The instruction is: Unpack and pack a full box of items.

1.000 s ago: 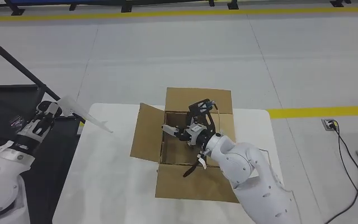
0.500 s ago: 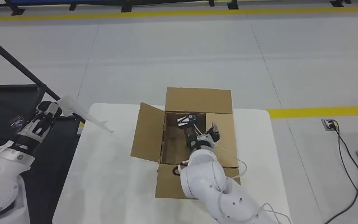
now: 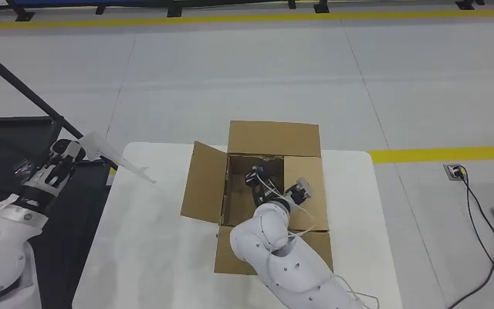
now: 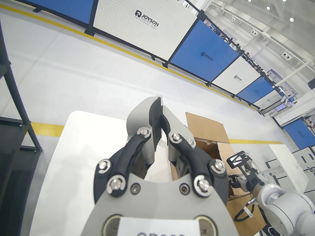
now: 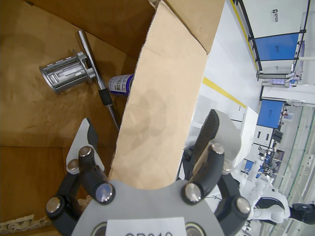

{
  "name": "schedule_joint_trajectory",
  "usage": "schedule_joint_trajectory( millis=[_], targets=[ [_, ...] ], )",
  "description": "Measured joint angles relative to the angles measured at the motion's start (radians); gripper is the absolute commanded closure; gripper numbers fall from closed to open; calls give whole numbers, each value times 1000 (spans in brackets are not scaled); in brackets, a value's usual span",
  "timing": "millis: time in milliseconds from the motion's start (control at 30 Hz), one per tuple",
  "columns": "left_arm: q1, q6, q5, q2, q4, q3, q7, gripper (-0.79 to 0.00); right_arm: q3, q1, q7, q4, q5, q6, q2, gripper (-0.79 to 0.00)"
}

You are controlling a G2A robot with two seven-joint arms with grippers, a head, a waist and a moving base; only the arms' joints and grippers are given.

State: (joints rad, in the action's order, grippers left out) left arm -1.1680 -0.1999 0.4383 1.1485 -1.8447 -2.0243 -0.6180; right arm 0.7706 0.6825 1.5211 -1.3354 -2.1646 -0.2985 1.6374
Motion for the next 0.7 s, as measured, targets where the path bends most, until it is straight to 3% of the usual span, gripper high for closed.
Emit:
schedule_joint_trajectory(
  millis=[300,700],
  targets=[
    [0,0,0,0,0,0,0,0,75,15,15,97,-156,14,80,-785],
    [0,0,0,0,0,0,0,0,202,156,15,-87,-449,14,155,-785]
  ],
)
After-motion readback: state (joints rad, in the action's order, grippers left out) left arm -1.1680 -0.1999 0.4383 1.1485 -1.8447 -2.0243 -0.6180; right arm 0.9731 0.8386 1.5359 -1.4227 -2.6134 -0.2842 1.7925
